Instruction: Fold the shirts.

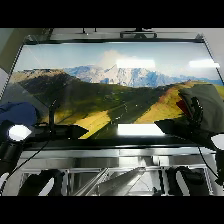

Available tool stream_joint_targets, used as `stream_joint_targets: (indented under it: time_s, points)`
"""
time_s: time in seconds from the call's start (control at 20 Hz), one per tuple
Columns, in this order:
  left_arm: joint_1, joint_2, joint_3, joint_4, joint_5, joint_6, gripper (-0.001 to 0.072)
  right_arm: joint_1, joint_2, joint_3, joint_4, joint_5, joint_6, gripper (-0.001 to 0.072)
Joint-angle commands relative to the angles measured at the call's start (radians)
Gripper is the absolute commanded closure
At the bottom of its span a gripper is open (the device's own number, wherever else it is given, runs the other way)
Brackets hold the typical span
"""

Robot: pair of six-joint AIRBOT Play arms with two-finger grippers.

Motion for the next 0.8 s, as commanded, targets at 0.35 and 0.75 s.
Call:
stream_joint_targets:
  time_s: [0.35,0.75]
  points:
    - [0.291,0.0,0.187,0.281,-0.021,-0.114,-0.0013,0.001,0.001,0.0,0.0,0.001,0.0,0.0698]
    - [1.065,-0.319,0.546,0.394,0.169,-0.092,-0.0013,0.0,0.002,0.0,0.0,0.001,0.0,0.0698]
